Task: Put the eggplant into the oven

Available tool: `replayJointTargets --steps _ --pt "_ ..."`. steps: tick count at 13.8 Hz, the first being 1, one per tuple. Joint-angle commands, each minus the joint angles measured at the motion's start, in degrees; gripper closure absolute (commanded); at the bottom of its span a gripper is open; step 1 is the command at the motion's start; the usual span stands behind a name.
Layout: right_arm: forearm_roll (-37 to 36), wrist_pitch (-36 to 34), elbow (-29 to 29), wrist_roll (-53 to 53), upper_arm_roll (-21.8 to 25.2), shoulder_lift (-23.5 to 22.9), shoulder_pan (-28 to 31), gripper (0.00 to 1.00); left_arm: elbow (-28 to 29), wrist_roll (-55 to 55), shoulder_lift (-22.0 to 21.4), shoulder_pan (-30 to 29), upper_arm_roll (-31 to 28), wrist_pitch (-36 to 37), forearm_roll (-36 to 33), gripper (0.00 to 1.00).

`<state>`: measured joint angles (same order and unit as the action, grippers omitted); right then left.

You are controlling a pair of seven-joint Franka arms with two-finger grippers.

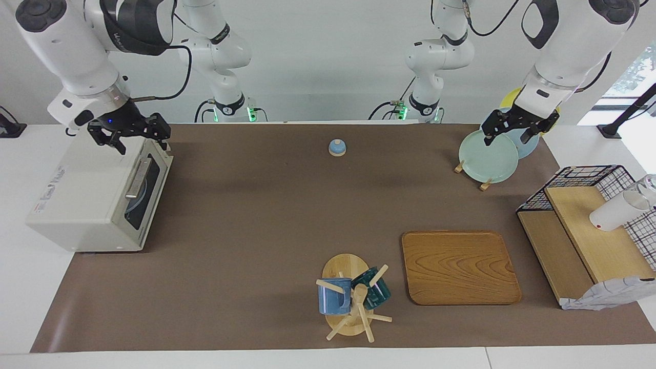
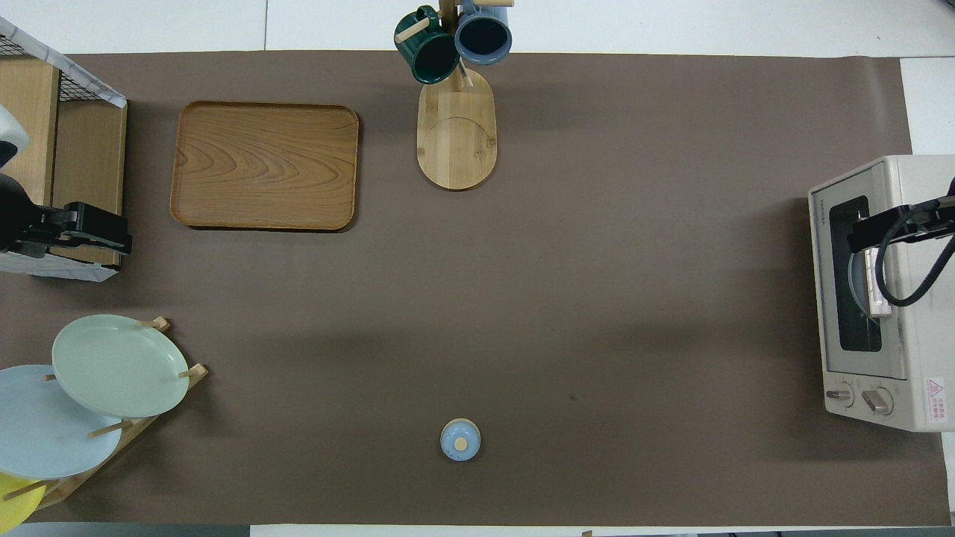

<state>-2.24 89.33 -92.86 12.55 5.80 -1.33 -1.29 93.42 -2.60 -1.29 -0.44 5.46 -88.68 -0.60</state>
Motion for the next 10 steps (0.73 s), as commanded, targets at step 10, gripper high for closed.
replayJointTargets --steps 10 --pt "1.2 -2.9 3.9 -6.2 -2.8 -1.7 0.0 0.0 -0.6 0.4 -0.3 -0.9 0.5 1.3 0.6 0.0"
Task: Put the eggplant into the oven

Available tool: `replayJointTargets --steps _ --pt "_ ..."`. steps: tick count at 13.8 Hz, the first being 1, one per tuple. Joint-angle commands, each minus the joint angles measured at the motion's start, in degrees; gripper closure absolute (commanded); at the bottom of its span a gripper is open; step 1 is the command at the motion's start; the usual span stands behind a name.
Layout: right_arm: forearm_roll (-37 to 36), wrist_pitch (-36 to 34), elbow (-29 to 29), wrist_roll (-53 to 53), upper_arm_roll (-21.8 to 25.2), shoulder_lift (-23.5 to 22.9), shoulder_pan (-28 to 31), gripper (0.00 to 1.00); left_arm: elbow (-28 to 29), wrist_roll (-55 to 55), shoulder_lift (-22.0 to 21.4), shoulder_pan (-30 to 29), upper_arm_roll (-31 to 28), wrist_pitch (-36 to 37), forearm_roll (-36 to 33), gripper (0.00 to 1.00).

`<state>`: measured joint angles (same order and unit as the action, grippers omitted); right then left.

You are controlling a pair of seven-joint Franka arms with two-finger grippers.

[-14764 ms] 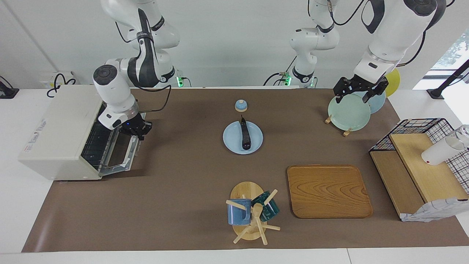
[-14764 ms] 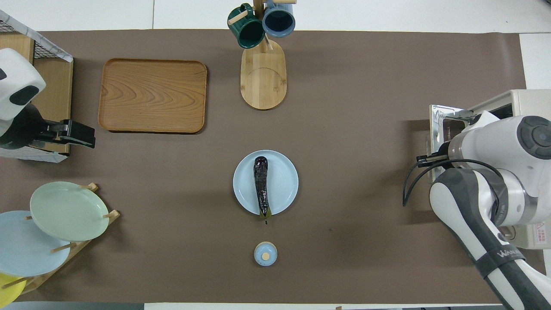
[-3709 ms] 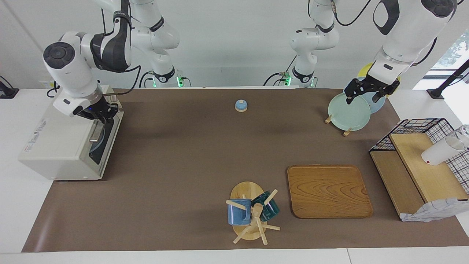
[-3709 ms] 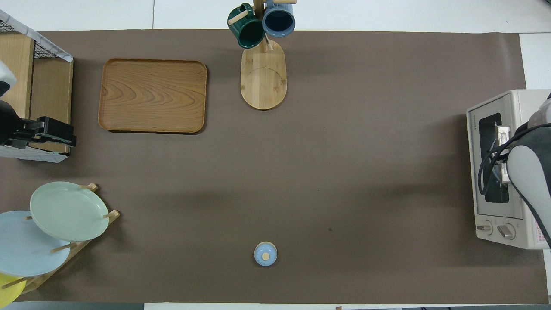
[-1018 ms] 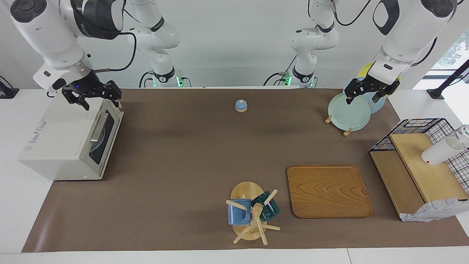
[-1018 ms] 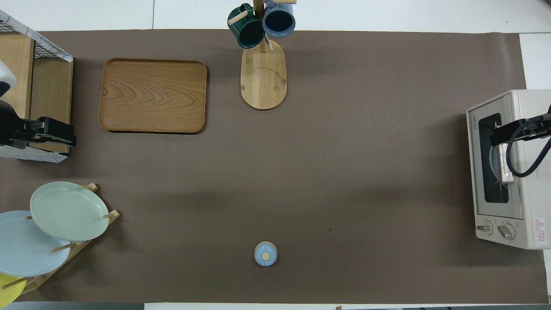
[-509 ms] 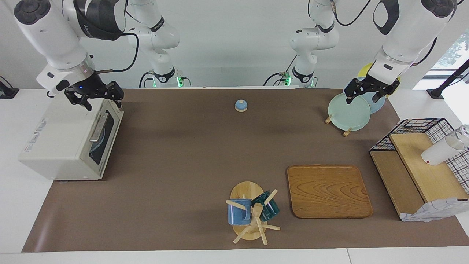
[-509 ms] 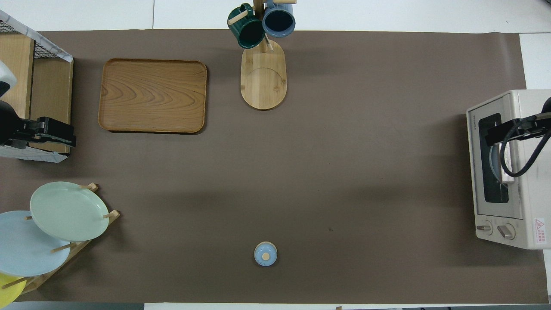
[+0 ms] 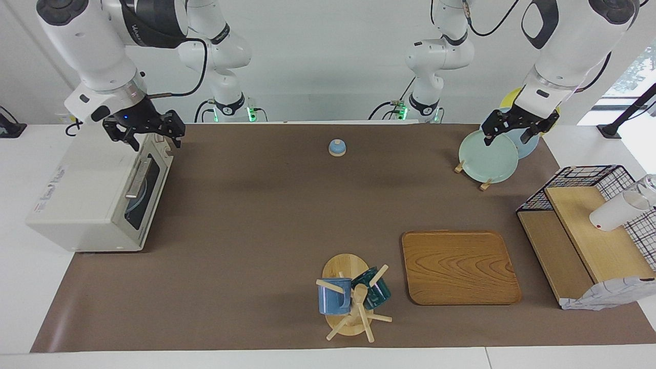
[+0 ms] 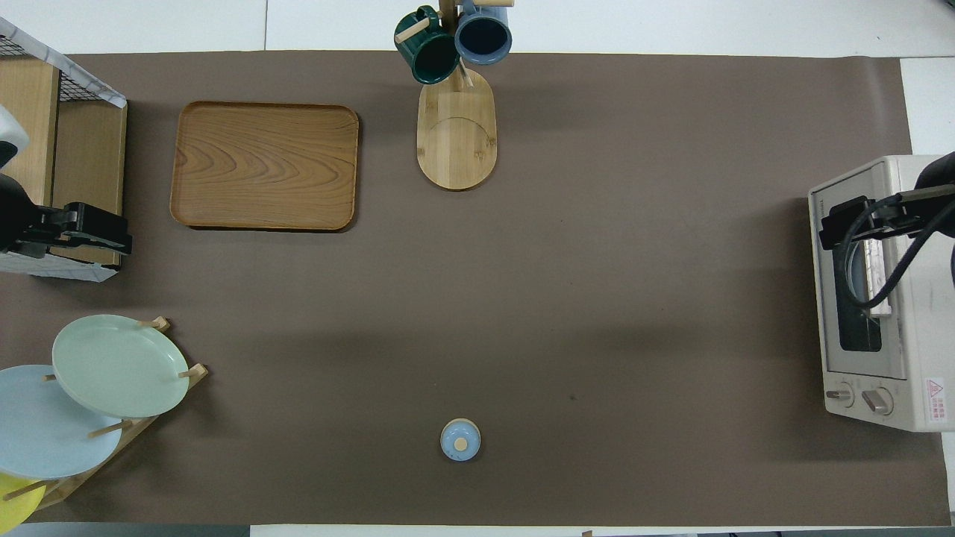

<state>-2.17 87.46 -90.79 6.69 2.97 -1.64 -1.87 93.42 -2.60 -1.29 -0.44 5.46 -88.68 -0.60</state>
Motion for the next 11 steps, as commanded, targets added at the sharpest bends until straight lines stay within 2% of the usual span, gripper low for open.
replayJointTargets --steps 1,3,11 --pt "1.1 -1.1 1.8 -0.4 0.5 -1.8 0.6 0.0 -0.6 0.4 -0.3 -0.9 0.5 1.3 0.6 0.0" --pt "1.6 -1.5 2.0 -0.4 1.0 -3.0 0.6 0.0 -0.6 0.4 -0.3 -0.9 0.5 1.3 0.6 0.0" --pt "1.4 -2.0 3.4 -0.3 1.0 -2.9 0.6 0.0 -0.6 0.4 -0.3 -0.9 0.5 1.3 0.6 0.0"
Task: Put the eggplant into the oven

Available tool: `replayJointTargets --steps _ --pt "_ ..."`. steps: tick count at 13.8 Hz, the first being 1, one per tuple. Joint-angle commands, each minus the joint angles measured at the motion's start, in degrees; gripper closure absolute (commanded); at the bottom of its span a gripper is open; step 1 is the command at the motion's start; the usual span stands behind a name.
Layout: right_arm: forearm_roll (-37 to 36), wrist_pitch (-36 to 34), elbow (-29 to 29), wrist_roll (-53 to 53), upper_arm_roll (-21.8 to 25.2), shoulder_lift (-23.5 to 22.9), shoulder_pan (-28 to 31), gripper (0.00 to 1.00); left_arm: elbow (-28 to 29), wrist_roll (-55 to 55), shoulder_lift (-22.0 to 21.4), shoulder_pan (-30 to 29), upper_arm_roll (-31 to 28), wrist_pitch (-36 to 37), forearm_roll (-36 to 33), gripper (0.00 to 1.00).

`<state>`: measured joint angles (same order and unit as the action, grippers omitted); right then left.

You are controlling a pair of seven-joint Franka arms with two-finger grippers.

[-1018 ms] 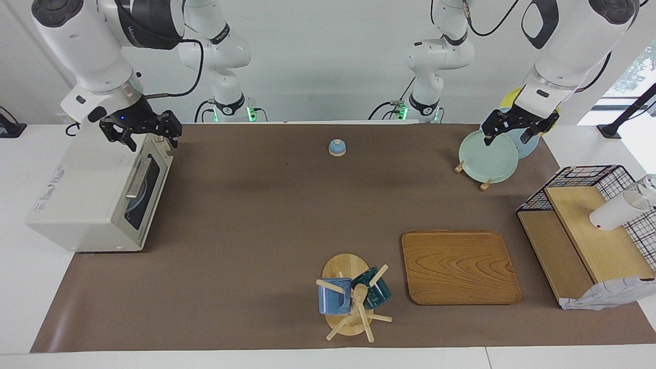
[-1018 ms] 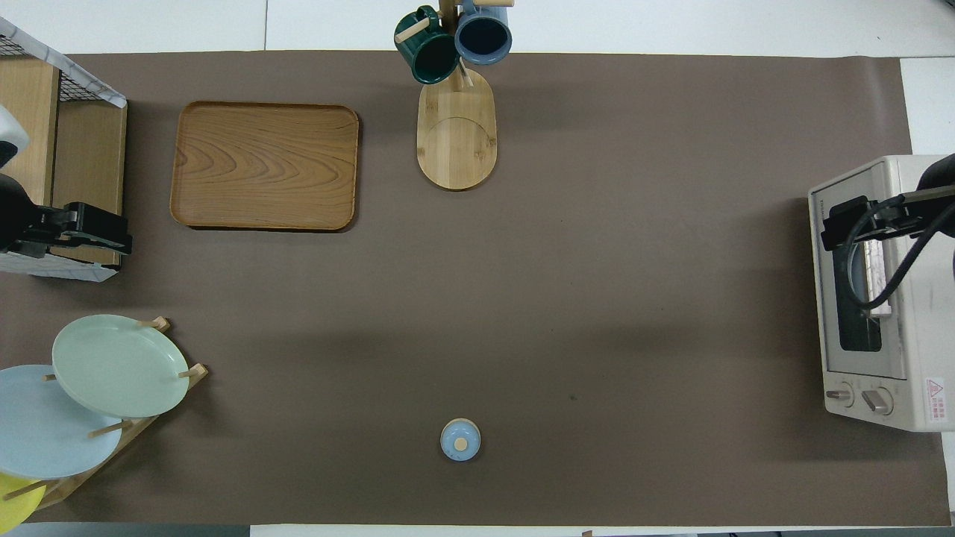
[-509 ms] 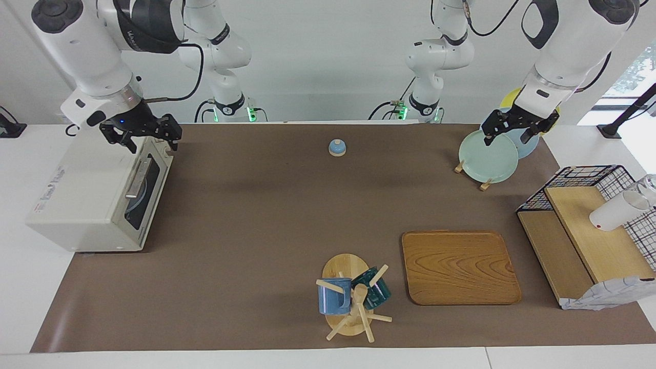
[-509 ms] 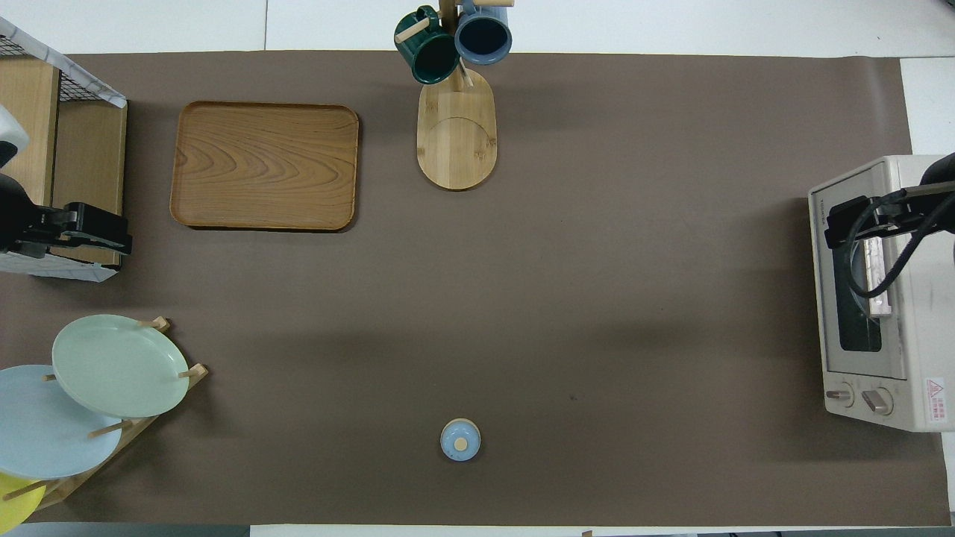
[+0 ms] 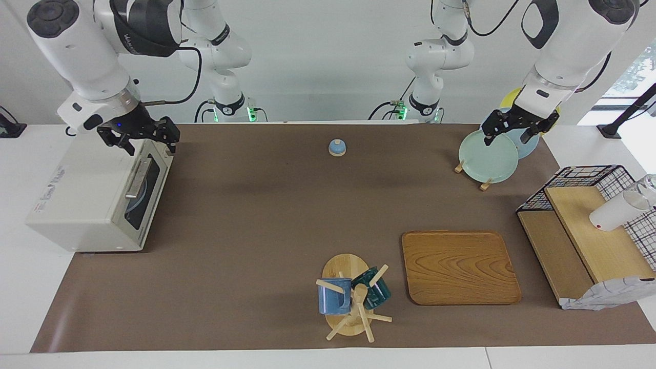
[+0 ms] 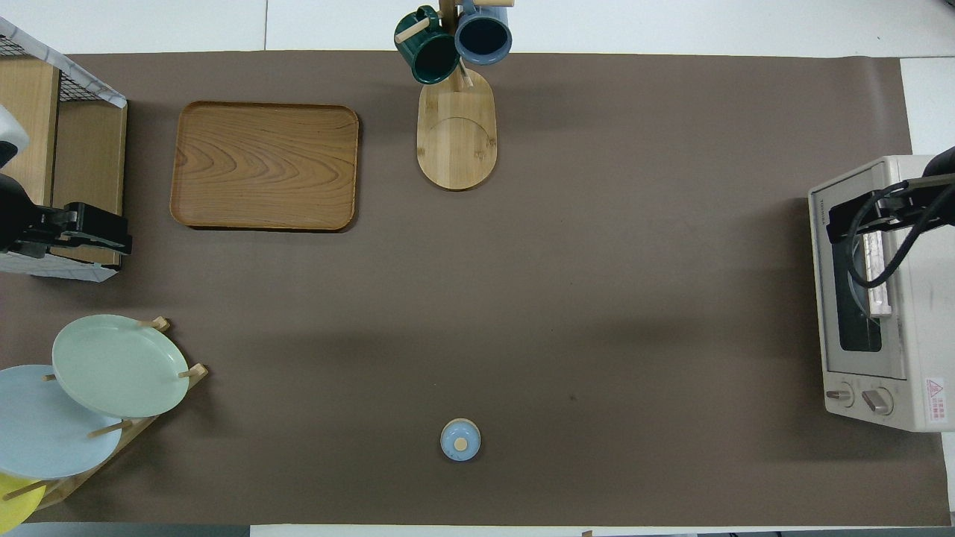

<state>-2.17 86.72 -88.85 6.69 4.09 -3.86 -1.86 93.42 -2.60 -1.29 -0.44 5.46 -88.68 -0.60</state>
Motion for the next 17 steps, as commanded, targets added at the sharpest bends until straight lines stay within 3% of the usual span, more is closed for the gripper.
replayJointTargets --steps 1,17 --pt "1.2 -1.1 1.6 -0.3 -0.1 -0.6 0.6 0.0 -0.6 0.4 -0.3 -0.9 0.5 1.3 0.6 0.0" --pt "1.4 -0.2 1.6 -0.3 -0.2 -0.4 0.8 0.0 -0.6 0.4 -0.3 -0.9 0.5 1.3 0.6 0.0"
